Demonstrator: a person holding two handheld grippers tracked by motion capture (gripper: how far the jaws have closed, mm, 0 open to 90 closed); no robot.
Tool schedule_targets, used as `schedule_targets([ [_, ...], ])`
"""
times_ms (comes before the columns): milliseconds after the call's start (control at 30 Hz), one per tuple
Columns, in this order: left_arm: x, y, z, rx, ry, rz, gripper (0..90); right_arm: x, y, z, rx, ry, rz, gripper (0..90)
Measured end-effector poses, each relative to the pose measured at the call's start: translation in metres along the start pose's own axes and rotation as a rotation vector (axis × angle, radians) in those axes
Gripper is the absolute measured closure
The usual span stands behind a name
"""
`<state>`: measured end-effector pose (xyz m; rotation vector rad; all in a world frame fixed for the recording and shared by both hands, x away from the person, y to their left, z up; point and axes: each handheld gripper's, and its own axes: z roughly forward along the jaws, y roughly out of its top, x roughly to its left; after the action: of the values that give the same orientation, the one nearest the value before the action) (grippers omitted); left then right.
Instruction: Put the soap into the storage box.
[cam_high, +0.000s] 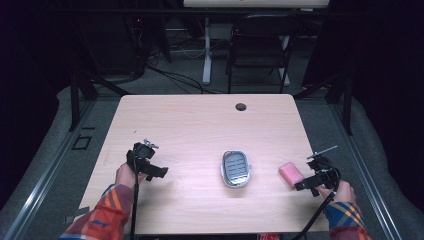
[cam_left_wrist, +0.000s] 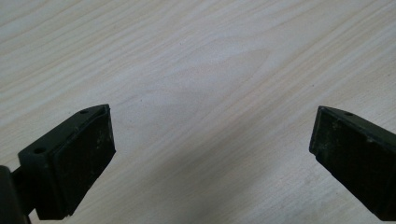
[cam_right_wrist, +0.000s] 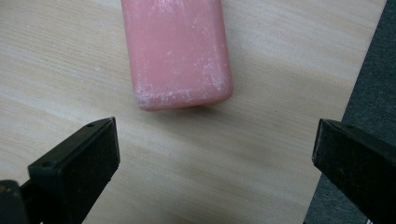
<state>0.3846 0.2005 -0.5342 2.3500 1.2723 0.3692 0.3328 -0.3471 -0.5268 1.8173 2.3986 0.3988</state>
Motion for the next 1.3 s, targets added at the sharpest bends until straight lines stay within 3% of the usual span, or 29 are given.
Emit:
schedule_targets([
  [400,-0.004,0.004,0.005,0.011,-0.004,0.025,0.2,0.002,0.000,-0.002,0.009,-0.006,-0.002,0.0],
  [700,-0.003,0.003,0.002,0.008,0.001,0.020,0.2,0.002,0.001,-0.007,-0.005,-0.008,0.011,0.0],
  [1033,-0.003,0.003,0.002,0.004,-0.002,0.019,0.2,0.006,0.011,-0.005,0.019,-0.030,-0.025,0.0],
  [1067,-0.003,0.003,0.002,0.005,-0.003,0.019,0.2,0.008,0.011,-0.004,-0.003,-0.030,-0.008,0.0],
  [1100,-0.003,0.002,0.002,0.005,-0.003,0.018,0.2,0.007,0.013,-0.005,0.018,-0.027,-0.028,0.0],
  [1300,-0.001,0.002,0.003,0.006,-0.002,0.018,0.2,0.010,0.021,-0.003,0.031,-0.040,-0.029,0.0],
])
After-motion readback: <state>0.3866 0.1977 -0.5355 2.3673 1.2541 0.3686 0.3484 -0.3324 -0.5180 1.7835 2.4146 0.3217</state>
